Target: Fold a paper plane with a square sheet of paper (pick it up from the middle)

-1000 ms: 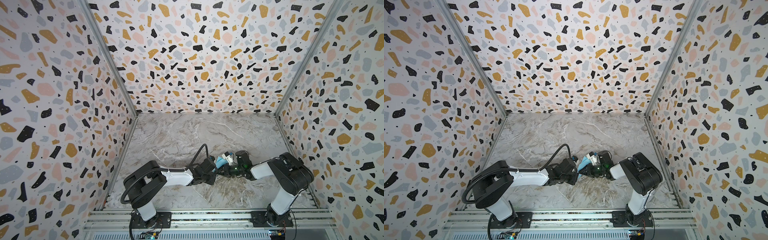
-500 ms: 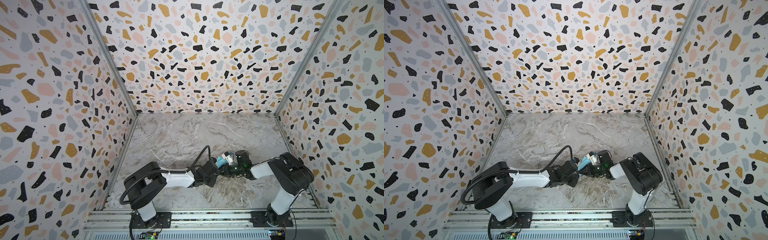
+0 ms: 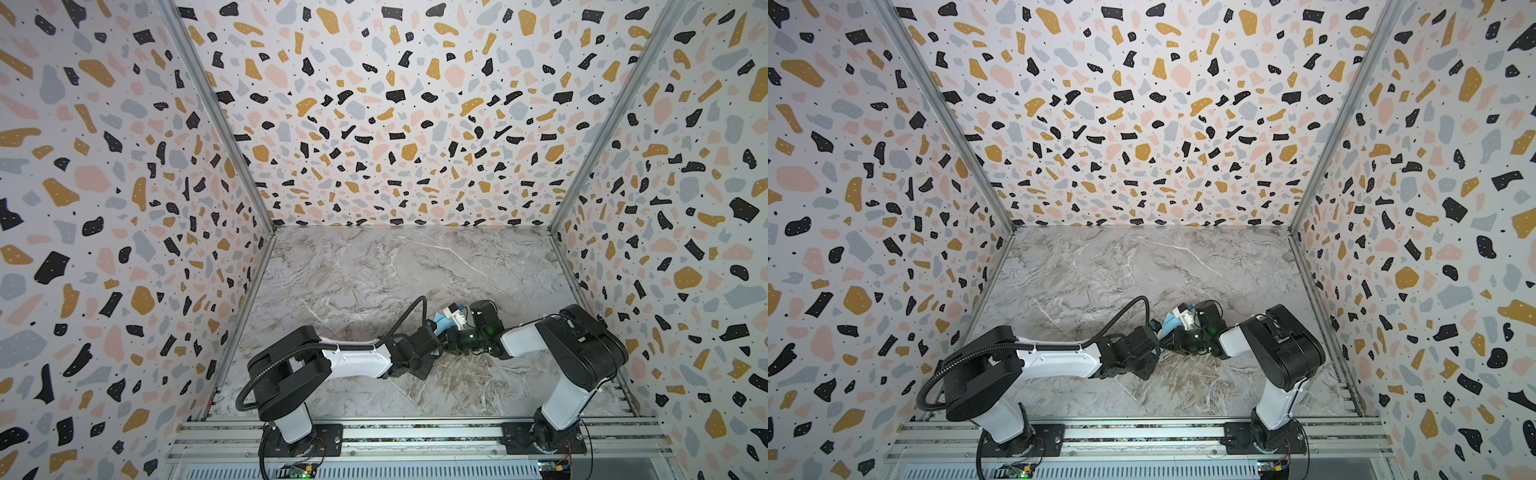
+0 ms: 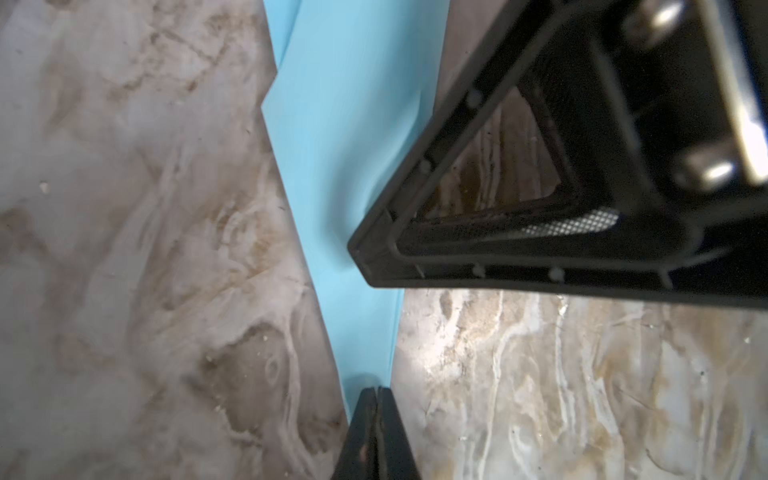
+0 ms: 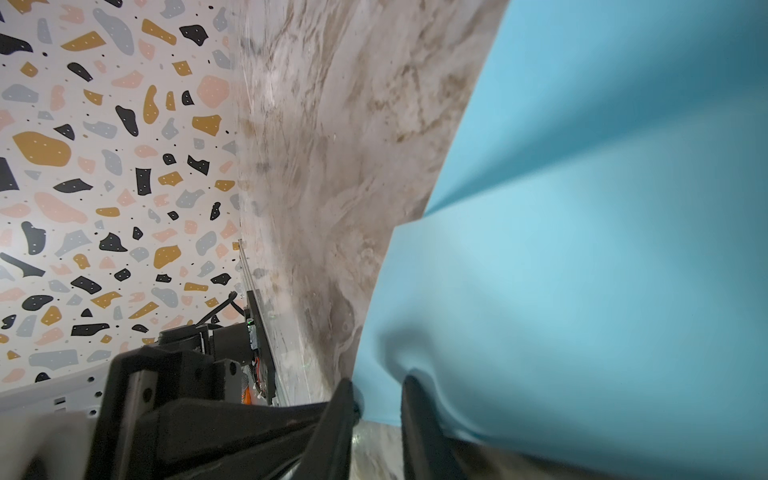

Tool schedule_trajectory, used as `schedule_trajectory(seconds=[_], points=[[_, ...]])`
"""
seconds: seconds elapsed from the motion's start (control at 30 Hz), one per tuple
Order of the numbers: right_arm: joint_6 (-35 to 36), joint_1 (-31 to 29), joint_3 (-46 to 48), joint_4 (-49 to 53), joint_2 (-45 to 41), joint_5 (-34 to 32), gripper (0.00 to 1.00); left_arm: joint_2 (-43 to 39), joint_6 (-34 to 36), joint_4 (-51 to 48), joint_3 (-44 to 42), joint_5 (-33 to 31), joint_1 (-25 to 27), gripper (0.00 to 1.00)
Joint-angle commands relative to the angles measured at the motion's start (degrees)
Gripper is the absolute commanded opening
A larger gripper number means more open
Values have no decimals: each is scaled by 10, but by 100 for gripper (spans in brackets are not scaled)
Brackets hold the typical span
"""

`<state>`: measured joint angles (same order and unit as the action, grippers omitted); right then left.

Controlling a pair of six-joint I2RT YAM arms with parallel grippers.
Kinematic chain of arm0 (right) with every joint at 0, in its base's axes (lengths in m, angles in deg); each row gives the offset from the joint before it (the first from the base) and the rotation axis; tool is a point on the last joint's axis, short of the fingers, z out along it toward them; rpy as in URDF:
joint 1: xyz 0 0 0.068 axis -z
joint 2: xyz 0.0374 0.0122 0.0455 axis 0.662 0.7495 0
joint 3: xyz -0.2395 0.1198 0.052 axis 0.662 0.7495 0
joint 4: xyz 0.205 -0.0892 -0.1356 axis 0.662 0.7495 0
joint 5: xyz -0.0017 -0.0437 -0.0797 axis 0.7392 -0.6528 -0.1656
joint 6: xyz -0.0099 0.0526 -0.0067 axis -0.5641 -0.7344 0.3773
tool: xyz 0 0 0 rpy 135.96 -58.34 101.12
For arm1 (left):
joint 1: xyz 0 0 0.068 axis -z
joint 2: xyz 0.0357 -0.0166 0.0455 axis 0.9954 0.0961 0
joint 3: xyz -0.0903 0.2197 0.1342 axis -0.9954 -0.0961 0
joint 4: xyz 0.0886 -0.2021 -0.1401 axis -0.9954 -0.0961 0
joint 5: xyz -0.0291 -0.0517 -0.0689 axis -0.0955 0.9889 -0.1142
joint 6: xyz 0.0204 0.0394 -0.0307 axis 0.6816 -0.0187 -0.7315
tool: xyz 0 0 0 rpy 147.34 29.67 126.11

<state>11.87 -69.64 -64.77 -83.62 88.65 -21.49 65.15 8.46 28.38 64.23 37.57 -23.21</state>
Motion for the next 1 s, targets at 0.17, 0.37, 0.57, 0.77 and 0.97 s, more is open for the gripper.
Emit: schedule_trajectory(seconds=[0.17,0.37,0.57,0.77,0.97], points=[[10,4,8,77,27,-94,24,-14,2,-80,-23,26,15,0],[9,3,8,77,26,-94,24,-42,-8,-104,-38,18,17,0],[5,-8,6,74,18,-92,24,-101,-13,-115,-27,-24,14,0],[-38,-40,9,29,5,-83,24,-159,-55,-9,-41,-22,-21,0],[-39,-42,1,26,-4,-80,24,-126,-80,95,-56,32,-57,0]])
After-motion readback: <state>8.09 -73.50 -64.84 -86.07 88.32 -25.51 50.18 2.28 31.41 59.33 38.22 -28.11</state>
